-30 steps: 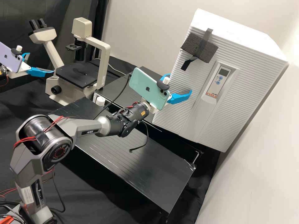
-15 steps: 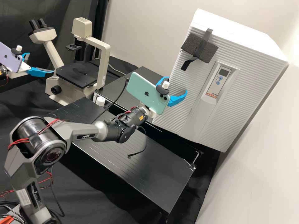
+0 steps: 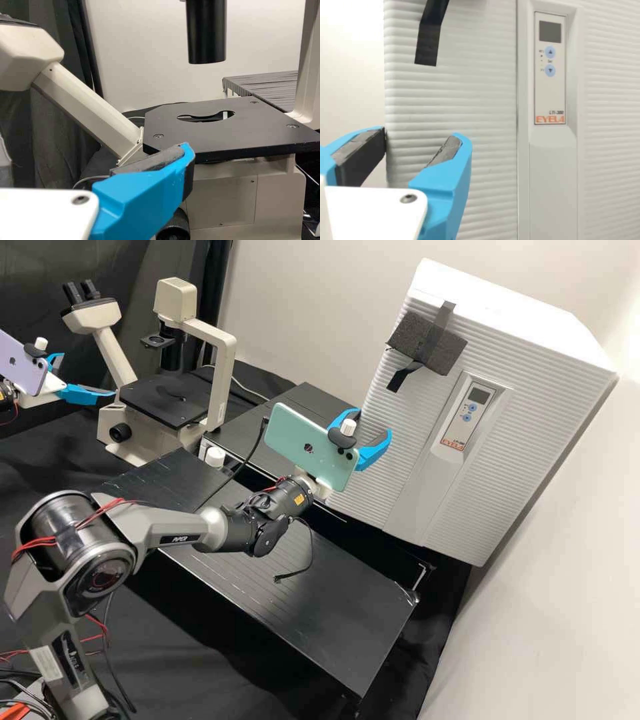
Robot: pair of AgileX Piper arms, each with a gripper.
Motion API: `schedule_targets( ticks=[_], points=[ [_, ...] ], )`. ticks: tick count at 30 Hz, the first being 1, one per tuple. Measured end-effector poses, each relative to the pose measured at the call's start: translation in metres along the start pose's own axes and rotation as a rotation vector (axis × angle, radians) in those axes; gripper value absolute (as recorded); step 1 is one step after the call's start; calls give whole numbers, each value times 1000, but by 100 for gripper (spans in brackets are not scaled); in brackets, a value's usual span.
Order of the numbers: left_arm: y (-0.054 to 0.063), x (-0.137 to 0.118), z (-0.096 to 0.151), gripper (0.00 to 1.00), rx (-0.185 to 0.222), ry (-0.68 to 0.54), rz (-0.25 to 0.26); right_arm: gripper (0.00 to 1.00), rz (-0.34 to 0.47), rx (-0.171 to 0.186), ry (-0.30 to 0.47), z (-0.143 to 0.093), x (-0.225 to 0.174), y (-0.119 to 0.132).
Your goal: Open the incubator door.
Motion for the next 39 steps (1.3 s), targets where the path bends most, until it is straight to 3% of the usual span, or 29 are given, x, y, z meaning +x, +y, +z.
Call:
schedule_targets(
  ticks=[2, 6, 8, 9, 14, 22, 25, 32, 39],
  points=[
    [0, 0, 0, 100, 0, 0, 0, 0, 38, 22, -23, 3, -7, 8],
    [0, 0, 0, 100, 0, 0, 0, 0, 140, 104, -52, 8, -18, 24],
    [0, 0, 0, 100, 0, 0, 0, 0, 157, 119, -44, 8, -21, 27],
    [0, 0, 0, 100, 0, 0, 0, 100, 160, 126, -39, 7, -23, 28],
    [0, 0, 0, 100, 0, 0, 0, 100, 140, 97, 7, -2, -30, 27],
    [0, 0, 0, 100, 0, 0, 0, 100, 71, 107, 90, -28, -25, 12],
    [0, 0, 0, 100, 0, 0, 0, 100, 44, 84, 114, -38, -16, 4],
    [0, 0, 0, 100, 0, 0, 0, 100, 2, 8, 58, -42, 9, -15],
    [0, 0, 0, 100, 0, 0, 0, 100, 3, 0, -32, -31, 23, -18]
  ],
)
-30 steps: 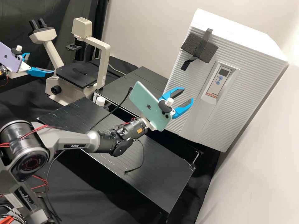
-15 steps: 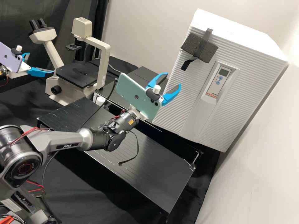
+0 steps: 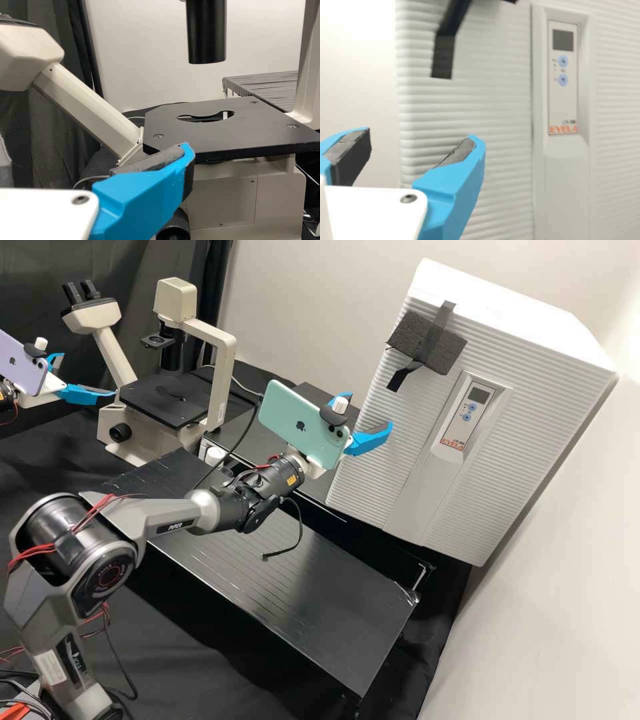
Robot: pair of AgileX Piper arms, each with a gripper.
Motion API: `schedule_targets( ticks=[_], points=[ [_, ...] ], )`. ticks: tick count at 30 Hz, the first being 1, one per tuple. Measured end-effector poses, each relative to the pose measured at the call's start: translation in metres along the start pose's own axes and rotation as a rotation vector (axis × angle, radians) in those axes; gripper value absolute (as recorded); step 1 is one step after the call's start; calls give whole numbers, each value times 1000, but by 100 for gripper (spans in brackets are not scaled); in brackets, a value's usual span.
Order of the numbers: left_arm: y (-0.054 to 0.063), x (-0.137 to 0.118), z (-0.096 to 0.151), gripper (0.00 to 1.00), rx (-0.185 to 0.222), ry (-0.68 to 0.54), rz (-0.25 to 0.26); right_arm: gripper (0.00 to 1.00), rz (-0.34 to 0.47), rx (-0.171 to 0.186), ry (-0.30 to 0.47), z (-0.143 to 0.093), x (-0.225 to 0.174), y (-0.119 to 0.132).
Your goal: Open the incubator door.
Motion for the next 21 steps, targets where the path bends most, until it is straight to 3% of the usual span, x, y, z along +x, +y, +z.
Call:
schedule_targets(
  ticks=[9, 10, 21],
  points=[
    [0, 0, 0, 100, 0, 0, 0, 100, 26, 16, -22, -1, 8, 5],
    [0, 0, 0, 100, 0, 0, 0, 0, 28, 16, -20, -2, 8, 5],
    [0, 0, 0, 100, 0, 0, 0, 0, 22, 17, -25, -1, 10, 4]
  ],
)
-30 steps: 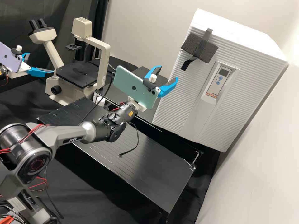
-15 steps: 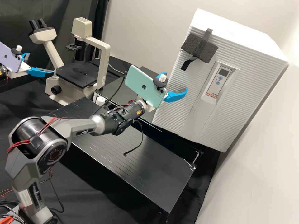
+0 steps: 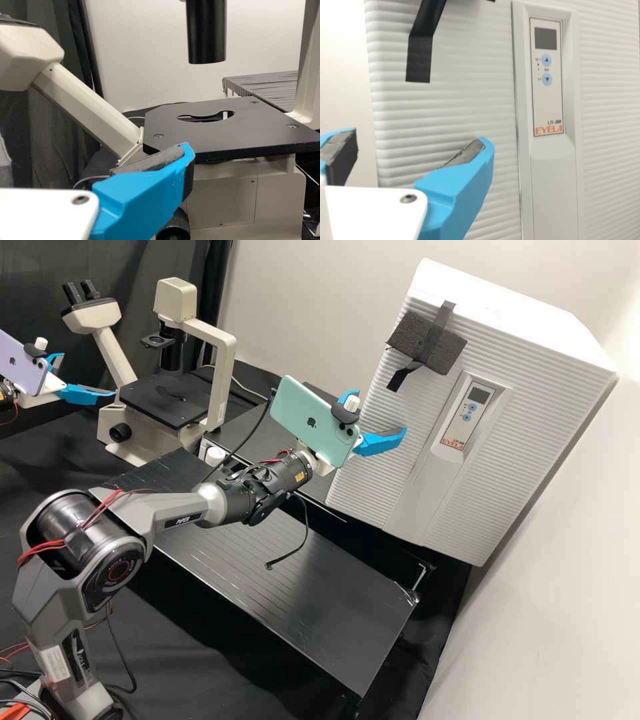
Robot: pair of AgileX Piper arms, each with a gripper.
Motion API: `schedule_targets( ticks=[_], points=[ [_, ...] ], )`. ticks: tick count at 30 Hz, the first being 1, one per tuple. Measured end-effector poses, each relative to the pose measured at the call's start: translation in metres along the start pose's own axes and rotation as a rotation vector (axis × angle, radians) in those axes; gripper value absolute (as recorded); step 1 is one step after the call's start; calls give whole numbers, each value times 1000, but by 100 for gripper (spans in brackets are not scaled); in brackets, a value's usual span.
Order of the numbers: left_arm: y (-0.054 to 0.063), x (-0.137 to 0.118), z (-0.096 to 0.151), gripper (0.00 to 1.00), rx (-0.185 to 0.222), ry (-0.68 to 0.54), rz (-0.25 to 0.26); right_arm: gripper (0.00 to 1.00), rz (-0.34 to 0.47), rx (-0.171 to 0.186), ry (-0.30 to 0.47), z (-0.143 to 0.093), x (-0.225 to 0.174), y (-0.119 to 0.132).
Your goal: Open the incubator door.
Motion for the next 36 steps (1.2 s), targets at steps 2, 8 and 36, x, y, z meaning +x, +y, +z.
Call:
schedule_targets(
  ticks=[2, 8, 36],
  points=[
    [0, 0, 0, 100, 0, 0, 0, 0, -2, 0, -3, 1, 1, -1],
    [0, 0, 0, 100, 0, 0, 0, 0, 0, 11, -13, 1, 2, 0],
    [0, 0, 0, 100, 0, 0, 0, 0, -12, -52, -5, 5, 2, 3]
  ],
)
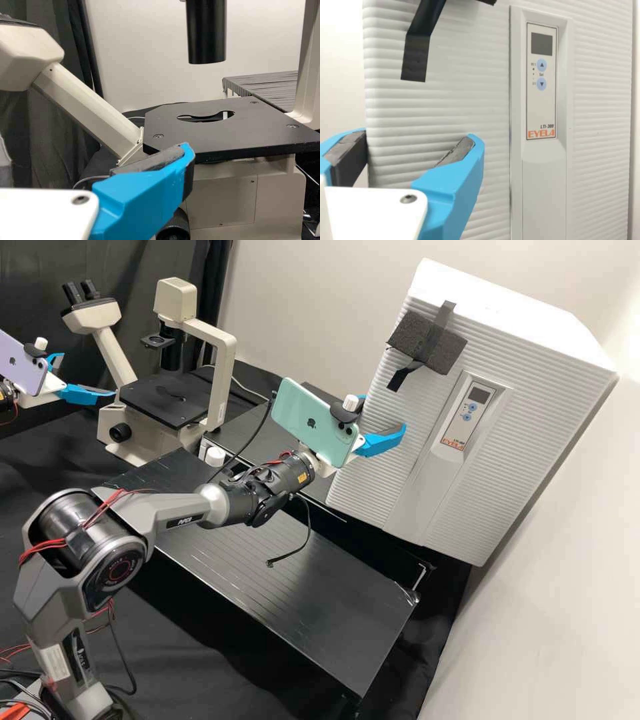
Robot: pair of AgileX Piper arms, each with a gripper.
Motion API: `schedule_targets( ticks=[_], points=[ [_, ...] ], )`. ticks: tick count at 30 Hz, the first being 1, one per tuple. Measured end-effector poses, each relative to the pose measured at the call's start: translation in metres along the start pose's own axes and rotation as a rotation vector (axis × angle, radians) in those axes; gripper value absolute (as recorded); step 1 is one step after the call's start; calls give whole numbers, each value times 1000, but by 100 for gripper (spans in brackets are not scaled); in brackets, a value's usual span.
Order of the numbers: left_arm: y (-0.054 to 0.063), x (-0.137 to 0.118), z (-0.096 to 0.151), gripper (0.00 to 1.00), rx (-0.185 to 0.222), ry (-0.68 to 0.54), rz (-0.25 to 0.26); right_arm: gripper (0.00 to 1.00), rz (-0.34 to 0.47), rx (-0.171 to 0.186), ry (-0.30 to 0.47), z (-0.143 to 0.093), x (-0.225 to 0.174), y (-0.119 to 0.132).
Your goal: Open the incubator door.
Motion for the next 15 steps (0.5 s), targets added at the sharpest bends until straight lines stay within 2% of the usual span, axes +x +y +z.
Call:
schedule_targets(
  ticks=[8, 15],
  points=[
    [0, 0, 0, 100, 0, 0, 0, 0, 2, 0, 8, 4, -2, 2],
    [0, 0, 0, 100, 0, 0, 0, 0, 13, -18, 17, 10, -5, 3]
  ],
)
